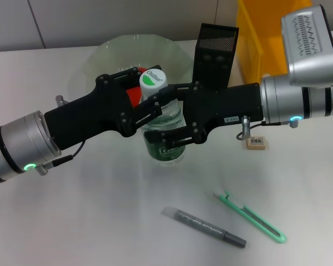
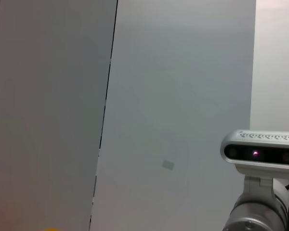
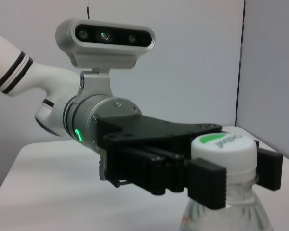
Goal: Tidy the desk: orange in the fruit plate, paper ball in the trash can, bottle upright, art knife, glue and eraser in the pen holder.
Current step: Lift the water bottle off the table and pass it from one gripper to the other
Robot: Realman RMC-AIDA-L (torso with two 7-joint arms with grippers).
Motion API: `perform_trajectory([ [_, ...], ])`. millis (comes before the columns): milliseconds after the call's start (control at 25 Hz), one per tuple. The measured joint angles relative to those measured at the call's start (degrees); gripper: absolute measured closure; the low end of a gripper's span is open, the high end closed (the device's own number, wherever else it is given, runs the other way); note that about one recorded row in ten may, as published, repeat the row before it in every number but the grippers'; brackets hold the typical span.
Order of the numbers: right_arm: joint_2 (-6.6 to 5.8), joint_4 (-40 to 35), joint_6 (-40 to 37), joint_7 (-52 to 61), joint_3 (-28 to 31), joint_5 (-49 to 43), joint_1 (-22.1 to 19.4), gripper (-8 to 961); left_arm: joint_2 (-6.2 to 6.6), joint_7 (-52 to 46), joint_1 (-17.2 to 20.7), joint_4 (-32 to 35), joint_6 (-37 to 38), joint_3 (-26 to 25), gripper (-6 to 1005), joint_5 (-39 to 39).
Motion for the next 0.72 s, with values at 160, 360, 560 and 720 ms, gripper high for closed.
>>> perform_trajectory([
  [160,0.00,-1.62,-0.39,1.24,-0.22,0.00,-0.18,201,-0.08,0.00,0.03,0.00,-0.19,0.00,564,0.00],
  [360,0.05,-2.49,-0.69,1.51,-0.43,1.14,-0.49,201,-0.09,0.00,-0.02,-0.01,-0.27,0.00,564,0.02],
  [560,0.08,-2.87,-0.78,1.67,-0.47,1.53,-0.63,201,-0.09,0.00,0.04,-0.02,-0.32,0.01,564,0.15],
  [720,0.07,-3.01,-0.77,2.13,-0.49,1.52,-0.64,202,-0.09,0.00,0.01,-0.02,-0.33,0.01,564,0.12],
])
